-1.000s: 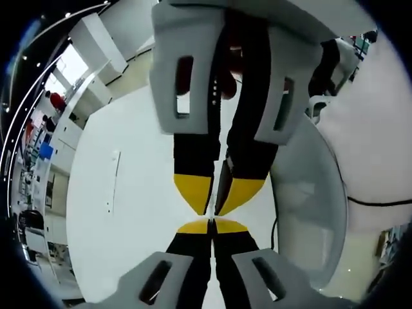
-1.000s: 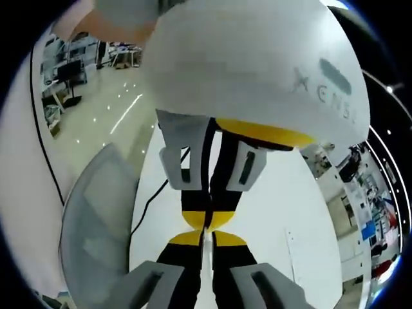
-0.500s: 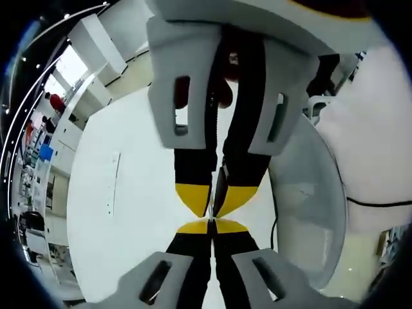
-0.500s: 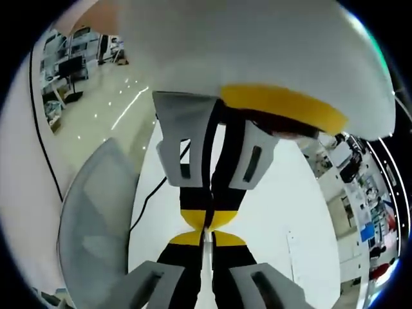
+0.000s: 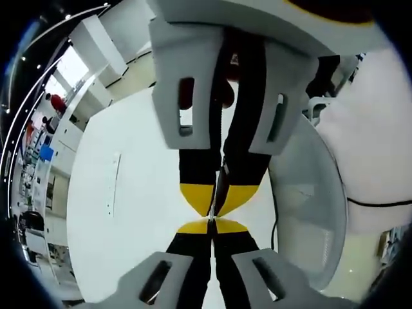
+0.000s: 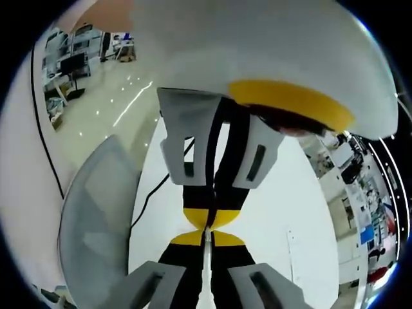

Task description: Arrange the food packaging bags into a neat stack by flattening each bag and aligning their edges.

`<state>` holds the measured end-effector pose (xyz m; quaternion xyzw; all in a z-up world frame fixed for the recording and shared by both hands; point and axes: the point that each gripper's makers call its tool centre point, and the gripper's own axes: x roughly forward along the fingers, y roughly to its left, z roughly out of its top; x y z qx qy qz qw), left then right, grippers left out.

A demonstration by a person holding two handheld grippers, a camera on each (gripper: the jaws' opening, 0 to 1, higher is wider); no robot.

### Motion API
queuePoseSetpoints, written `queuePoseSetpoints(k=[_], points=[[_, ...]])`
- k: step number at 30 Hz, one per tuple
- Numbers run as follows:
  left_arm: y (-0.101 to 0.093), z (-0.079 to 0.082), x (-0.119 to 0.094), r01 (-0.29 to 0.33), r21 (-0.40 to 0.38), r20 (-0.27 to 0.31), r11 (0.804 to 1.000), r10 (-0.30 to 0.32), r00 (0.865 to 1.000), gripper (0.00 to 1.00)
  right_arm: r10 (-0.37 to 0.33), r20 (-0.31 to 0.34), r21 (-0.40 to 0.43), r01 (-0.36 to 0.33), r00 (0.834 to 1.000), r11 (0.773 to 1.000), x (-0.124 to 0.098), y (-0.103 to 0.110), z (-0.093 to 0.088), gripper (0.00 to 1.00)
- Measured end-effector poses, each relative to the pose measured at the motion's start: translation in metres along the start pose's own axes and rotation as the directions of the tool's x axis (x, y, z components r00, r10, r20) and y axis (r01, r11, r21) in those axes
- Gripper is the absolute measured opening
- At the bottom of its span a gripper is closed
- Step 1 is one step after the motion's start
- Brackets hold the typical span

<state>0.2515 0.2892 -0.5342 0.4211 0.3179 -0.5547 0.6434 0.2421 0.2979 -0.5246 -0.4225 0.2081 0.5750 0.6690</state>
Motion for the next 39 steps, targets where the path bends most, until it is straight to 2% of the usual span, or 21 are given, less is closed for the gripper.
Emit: queuePoseSetpoints(k=[27, 39], points=[[-0.0010, -0.0008, 0.0015, 0.000, 0.007, 0.004, 1.000, 0.000, 1.000, 0.00, -0.004, -0.041, -0.048, 0.002, 0.999, 0.999, -0.0001, 0.0007, -0.0044, 0.00], [-0.0013, 0.0006, 0.0021, -0.002, 0.018, 0.007, 1.000, 0.002, 1.000, 0.00, -0.002, -0.059, -0.039, 0.000, 0.998, 0.999, -0.0023, 0.0010, -0.0079, 0.00]])
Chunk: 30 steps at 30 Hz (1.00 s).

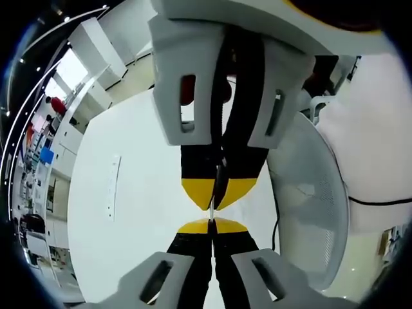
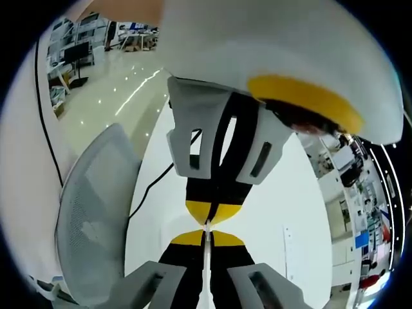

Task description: Arrange the food packaging bags into a neat stack by flattening each bag and aligning their edges.

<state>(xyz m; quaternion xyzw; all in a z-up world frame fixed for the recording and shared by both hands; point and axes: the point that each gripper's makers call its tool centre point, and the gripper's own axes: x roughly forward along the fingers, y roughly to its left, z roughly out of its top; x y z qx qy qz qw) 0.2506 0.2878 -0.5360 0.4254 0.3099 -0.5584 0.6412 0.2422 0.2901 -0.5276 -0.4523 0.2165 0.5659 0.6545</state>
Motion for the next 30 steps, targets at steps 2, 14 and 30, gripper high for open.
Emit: queuePoseSetpoints(k=[2, 14, 30], points=[[0.001, 0.000, 0.001, -0.003, 0.001, 0.002, 1.000, 0.003, 1.000, 0.00, -0.001, -0.003, 0.002, 0.001, 1.000, 1.000, 0.000, -0.001, -0.001, 0.00], [0.002, -0.003, 0.002, -0.002, 0.002, -0.004, 1.000, 0.002, 1.000, 0.00, -0.001, -0.022, 0.018, 0.001, 1.000, 1.000, -0.001, -0.001, -0.010, 0.00], [0.002, -0.005, 0.001, -0.007, 0.000, -0.001, 1.000, 0.007, 1.000, 0.00, 0.001, -0.039, 0.035, 0.001, 0.999, 0.999, -0.004, 0.000, -0.019, 0.00]])
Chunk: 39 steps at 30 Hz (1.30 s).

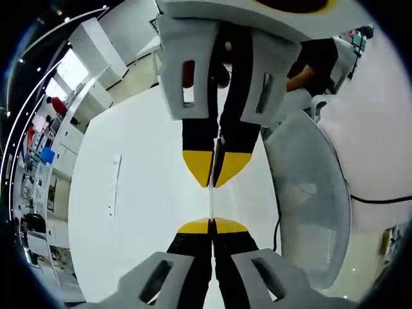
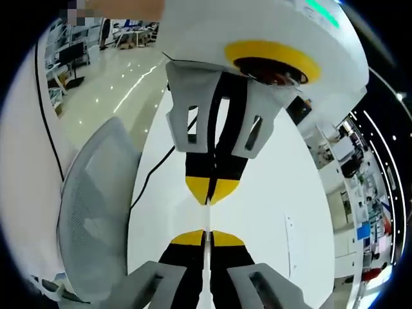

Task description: Arrange the food packaging bags into a neat stack by flattening each bag and aligning their edges.

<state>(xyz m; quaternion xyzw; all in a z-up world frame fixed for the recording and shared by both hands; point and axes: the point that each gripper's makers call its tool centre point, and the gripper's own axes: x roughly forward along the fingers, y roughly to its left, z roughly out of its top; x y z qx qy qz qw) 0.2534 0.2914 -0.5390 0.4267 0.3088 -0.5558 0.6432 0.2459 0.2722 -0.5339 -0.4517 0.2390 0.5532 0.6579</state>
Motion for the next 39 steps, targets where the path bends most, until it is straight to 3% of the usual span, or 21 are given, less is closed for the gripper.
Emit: queuePoseSetpoints(k=[39], points=[[0.001, -0.003, 0.000, -0.006, -0.001, -0.002, 1.000, 0.006, 1.000, 0.00, -0.003, -0.044, 0.040, 0.005, 0.999, 0.999, -0.011, -0.002, -0.030, 0.00]])
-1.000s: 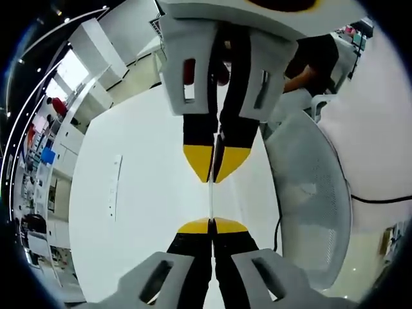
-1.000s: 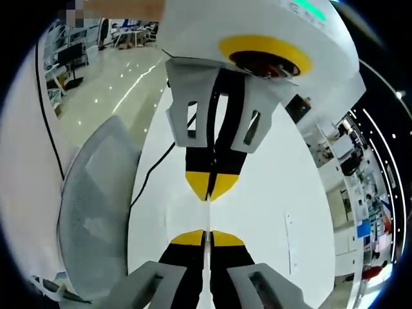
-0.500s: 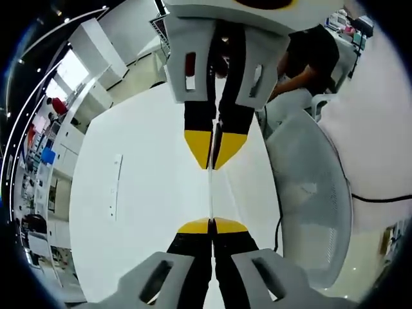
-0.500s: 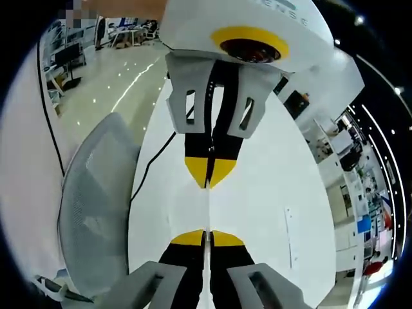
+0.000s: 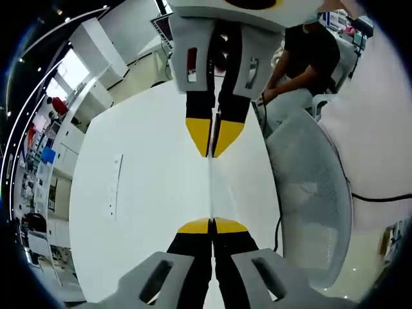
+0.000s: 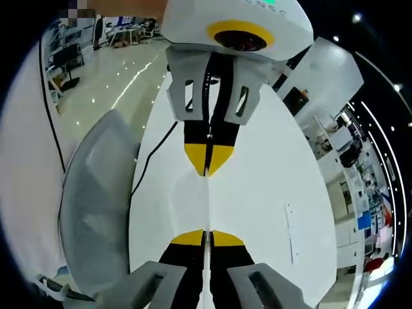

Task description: Arrange the food packaging bags into a neat stack by flattening each bag and aligning their edges.

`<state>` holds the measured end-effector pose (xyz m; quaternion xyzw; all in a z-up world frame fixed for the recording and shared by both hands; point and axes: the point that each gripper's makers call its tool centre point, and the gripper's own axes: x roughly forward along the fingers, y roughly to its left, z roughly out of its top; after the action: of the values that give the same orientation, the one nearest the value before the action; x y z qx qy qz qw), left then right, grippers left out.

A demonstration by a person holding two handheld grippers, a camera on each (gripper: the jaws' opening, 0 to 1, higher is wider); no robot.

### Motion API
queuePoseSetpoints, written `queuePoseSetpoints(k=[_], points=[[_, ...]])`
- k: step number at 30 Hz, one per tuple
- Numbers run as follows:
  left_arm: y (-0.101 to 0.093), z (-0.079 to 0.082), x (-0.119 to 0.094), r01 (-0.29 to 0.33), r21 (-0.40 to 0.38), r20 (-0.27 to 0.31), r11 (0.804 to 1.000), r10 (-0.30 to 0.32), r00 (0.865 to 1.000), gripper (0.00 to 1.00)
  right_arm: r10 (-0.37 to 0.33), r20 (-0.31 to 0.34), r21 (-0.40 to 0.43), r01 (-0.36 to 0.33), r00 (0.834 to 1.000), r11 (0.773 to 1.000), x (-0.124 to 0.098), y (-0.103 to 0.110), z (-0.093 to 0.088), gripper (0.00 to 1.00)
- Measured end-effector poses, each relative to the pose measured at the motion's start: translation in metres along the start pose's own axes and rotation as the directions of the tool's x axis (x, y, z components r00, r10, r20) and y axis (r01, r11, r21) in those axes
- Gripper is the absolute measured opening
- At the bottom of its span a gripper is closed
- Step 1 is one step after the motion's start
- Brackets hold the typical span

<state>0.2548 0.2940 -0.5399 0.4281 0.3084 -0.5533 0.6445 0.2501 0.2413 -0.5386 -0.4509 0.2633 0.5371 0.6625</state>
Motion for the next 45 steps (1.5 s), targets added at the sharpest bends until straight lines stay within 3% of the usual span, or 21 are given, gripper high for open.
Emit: queuePoseSetpoints(k=[45], points=[[0.006, -0.002, -0.003, -0.017, -0.003, 0.012, 1.000, 0.017, 1.000, 0.00, -0.018, -0.032, 0.037, 0.020, 0.999, 0.999, -0.012, -0.007, -0.026, 0.00]])
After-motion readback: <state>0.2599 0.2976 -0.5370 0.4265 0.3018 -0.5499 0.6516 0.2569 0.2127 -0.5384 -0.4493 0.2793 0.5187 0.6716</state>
